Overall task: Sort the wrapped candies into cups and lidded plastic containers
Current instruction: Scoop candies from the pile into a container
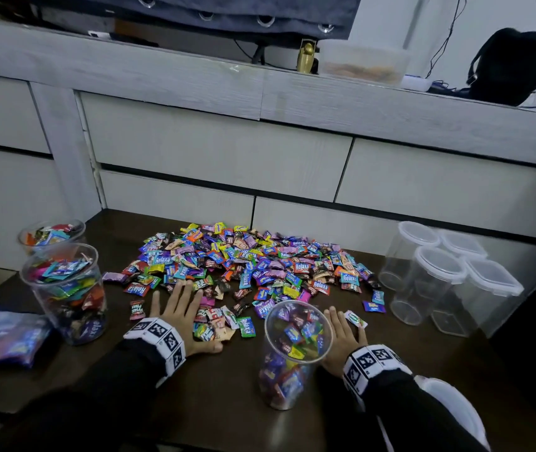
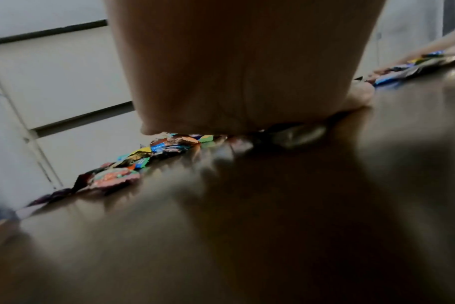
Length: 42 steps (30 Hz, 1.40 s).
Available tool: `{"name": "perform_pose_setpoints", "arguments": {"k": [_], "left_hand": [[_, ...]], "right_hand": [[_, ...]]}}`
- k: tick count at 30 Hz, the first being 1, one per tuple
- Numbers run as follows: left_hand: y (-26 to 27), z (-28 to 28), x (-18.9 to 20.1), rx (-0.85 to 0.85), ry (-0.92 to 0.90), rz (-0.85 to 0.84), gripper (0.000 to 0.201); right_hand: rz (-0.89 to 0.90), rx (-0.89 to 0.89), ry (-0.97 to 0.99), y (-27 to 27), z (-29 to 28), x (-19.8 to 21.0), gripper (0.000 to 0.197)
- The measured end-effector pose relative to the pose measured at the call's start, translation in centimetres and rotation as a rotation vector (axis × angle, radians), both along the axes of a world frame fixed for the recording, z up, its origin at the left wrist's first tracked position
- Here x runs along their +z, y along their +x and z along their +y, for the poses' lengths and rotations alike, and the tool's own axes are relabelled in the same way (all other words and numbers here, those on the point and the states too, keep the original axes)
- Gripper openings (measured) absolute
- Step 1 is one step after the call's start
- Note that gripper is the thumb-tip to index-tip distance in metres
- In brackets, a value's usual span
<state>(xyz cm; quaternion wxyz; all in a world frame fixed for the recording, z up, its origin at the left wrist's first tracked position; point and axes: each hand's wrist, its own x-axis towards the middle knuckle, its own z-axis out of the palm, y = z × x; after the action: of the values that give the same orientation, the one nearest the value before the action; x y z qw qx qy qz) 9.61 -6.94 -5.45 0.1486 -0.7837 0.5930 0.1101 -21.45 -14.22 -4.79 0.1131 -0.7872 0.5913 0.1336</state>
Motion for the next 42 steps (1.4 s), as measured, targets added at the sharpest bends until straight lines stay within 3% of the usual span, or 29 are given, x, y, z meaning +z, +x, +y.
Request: {"name": "perform_pose_setpoints", "arguments": {"k": [4, 6, 8, 10, 17, 21, 24, 27, 32, 37, 42], "left_hand": [[0.4, -1.9, -0.6, -0.07, -0.043, -0.016, 0.128], [0.3, -3.0, -0.7, -0.097, -0.039, 0.038, 0.134], [-0.1, -4.1, -0.7, -0.14, -0.04, 0.082, 0.141], [-0.8, -5.3, -0.8, -0.181, -0.044, 0.1, 0.134], [-3.3, -8.0, 0.2, -0.328, -0.054, 0.187, 0.117], [-3.8, -8.6, 1.0, -0.434, -0.081, 0.291, 0.088], [-3.7, -8.9, 1.4, -0.483, -0.17, 0.252, 0.065], [-3.4, -9.0, 1.8, -0.496, -0.215, 0.159, 0.053], [-3.4, -8.9, 1.9, -0.503, -0.201, 0.061, 0.056], [-3.1, -8.6, 1.4, -0.494, -0.21, 0.058, 0.079], [-5.1, -8.3, 0.9, -0.501, -0.231, 0.143, 0.087]], "right_hand": [[-0.14, -0.042, -0.059, 3.1, -1.5, -1.4, 0.136], [-0.207, -0.028, -0.076, 4.7, -2.4, -1.9, 0.13], [-0.2, 0.027, -0.086, 5.9, -3.4, -2.2, 0.139], [-0.184, 0.072, -0.092, 6.6, -4.4, -1.9, 0.142], [-0.194, 0.278, 0.032, 8.2, -6.8, 0.1, 0.125], [-0.093, 0.393, -0.037, 8.3, -7.2, 0.5, 0.092], [-0.03, 0.44, -0.127, 8.3, -6.9, 0.5, 0.075], [-0.118, 0.457, -0.071, 8.2, -6.7, 0.8, 0.063], [-0.184, 0.402, 0.08, 7.9, -6.4, 1.7, 0.044], [-0.156, 0.336, 0.036, 7.0, -6.5, 2.4, 0.034], [-0.219, 0.314, -0.005, 7.1, -5.3, 1.8, 0.044]]}}
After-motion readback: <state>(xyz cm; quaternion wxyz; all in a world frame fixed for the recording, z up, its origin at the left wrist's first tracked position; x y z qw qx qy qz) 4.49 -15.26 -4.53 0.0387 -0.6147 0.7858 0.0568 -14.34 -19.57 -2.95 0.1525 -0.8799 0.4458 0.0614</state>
